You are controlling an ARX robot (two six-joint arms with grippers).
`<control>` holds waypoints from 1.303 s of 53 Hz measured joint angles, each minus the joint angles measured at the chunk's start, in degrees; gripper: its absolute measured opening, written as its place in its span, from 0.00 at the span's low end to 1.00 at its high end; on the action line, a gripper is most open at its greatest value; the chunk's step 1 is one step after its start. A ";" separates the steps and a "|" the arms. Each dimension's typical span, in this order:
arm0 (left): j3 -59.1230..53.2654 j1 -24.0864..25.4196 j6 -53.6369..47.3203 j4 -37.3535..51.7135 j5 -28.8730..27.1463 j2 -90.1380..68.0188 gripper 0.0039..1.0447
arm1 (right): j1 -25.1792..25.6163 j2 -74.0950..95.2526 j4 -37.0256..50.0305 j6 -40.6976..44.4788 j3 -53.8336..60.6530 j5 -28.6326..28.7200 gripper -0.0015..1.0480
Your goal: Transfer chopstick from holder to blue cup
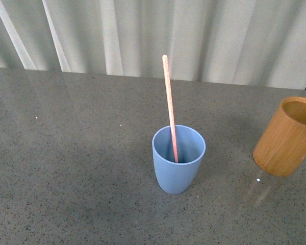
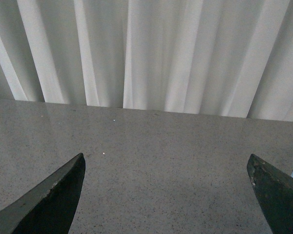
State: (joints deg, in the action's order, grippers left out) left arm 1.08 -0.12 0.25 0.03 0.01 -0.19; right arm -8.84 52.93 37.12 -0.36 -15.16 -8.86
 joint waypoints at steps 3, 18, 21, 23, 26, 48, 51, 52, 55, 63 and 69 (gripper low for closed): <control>0.00 0.00 0.00 0.00 -0.02 0.00 0.94 | 0.96 -2.14 0.00 0.11 2.12 1.18 0.29; 0.00 0.00 0.00 0.00 -0.02 0.00 0.94 | 7.26 -12.46 -3.45 0.35 8.94 8.50 0.01; 0.00 0.00 0.00 0.00 -0.02 0.00 0.94 | 8.28 -14.01 -4.28 0.33 9.62 8.48 0.01; 0.00 0.00 0.00 0.00 -0.09 0.00 0.94 | 8.61 -15.23 -4.98 0.33 10.12 8.52 0.01; 0.00 0.00 0.00 0.00 -0.04 0.00 0.94 | 8.66 -16.70 -5.88 0.35 10.62 8.72 0.01; 0.00 0.00 0.00 0.00 -0.02 0.00 0.94 | 8.72 -27.26 -11.65 0.33 14.19 8.79 0.01; 0.00 0.00 0.00 0.00 -0.02 -0.02 0.94 | 8.72 -29.29 -13.53 0.33 14.19 8.79 0.01; 0.00 0.00 0.00 0.00 -0.02 0.00 0.94 | 8.72 -30.12 -14.29 0.33 14.19 8.76 0.01; 0.00 0.00 0.00 0.00 -0.04 0.00 0.94 | 8.72 -32.02 -16.04 0.33 14.19 8.79 0.01; 0.00 0.00 0.00 0.00 -0.02 0.00 0.94 | 8.72 -35.52 -19.58 0.33 14.19 8.76 0.01; 0.00 0.00 0.00 0.00 -0.04 0.00 0.94 | 8.72 -38.34 -22.25 0.33 14.19 8.79 0.01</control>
State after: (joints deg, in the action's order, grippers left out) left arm 1.08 -0.12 0.25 0.03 -0.03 -0.19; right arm -0.12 14.59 14.87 -0.03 -0.97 -0.08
